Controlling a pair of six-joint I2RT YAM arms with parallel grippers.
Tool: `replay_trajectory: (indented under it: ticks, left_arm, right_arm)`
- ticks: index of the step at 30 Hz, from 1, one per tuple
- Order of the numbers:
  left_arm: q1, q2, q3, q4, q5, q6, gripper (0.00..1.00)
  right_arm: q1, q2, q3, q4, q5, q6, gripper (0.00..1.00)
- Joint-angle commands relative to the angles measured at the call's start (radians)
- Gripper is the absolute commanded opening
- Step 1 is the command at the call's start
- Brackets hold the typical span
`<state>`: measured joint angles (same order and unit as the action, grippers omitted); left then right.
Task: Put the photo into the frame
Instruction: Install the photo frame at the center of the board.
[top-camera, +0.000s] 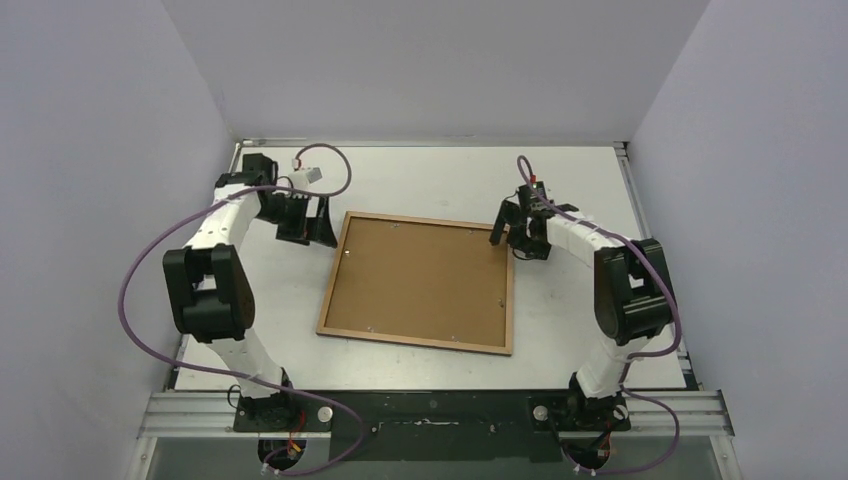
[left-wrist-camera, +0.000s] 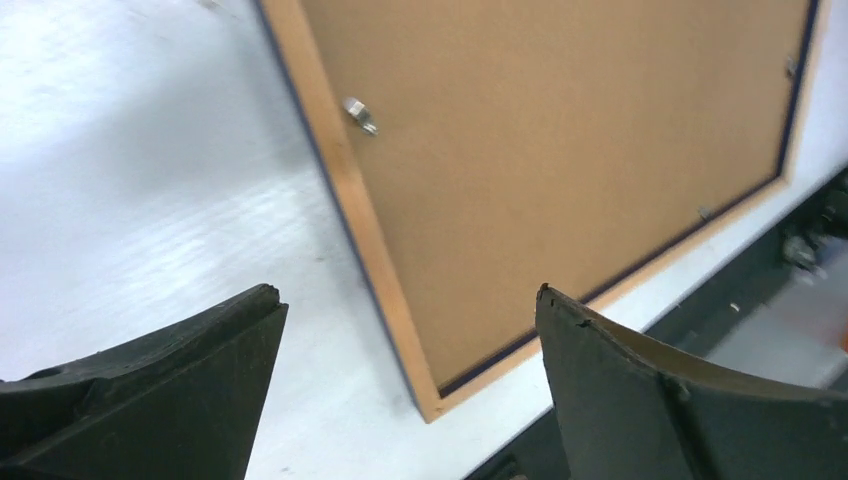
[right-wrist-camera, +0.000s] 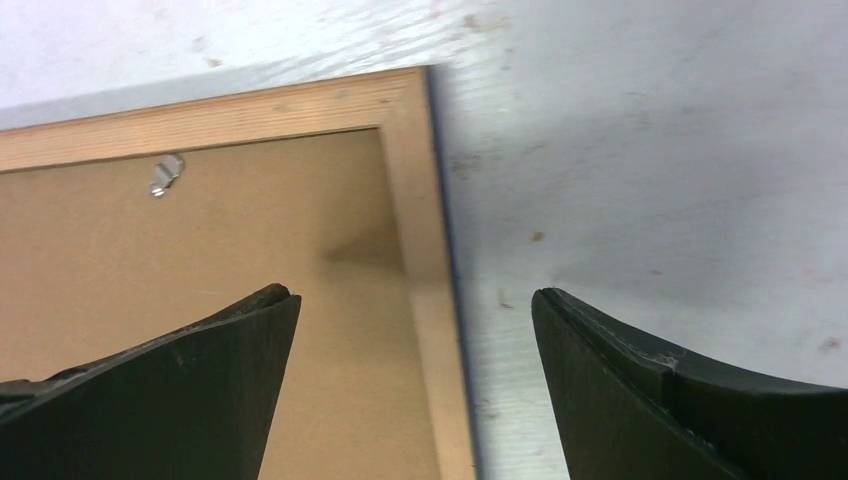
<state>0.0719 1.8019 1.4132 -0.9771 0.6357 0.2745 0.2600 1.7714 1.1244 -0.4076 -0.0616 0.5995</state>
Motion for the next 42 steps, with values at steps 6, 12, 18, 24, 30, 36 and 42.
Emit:
replay_trajectory:
  ticks: [6, 12, 18, 24, 30, 36, 42]
  left_arm:
    - [0.059, -0.119, 0.237, 0.192, -0.447, -0.089, 0.96]
    - [0.172, -0.113, 0.186, 0.227, -0.179, -0.088, 0.97]
    - [0.034, -0.044, -0.021, 0.281, -0.091, -0.139, 0.73]
    - [-0.008, 0.035, -0.082, 0.357, -0.002, -0.218, 0.5]
    - [0.003, 0.079, -0.096, 0.378, 0.01, -0.231, 0.27]
    - [0.003, 0.126, -0.1, 0.391, 0.031, -0.244, 0.19]
    - [0.014, 0.184, -0.083, 0.397, 0.033, -0.255, 0.17]
  right_arm:
    - [0.007, -0.173, 0.07, 0.014, 0.168, -0.076, 0.9]
    - [0.2, -0.132, 0.192, 0.041, 0.154, -0.046, 0.9]
    - [0.337, -0.002, 0.251, 0.264, -0.08, 0.006, 0.9]
    - [0.401, 0.165, 0.371, 0.441, -0.283, -0.033, 0.91]
    - [0.42, 0.316, 0.485, 0.495, -0.48, -0.088, 0.95]
    - [0.437, 0.401, 0.565, 0.476, -0.6, -0.14, 0.98]
    - [0.468, 0.459, 0.629, 0.428, -0.624, -0.208, 0.98]
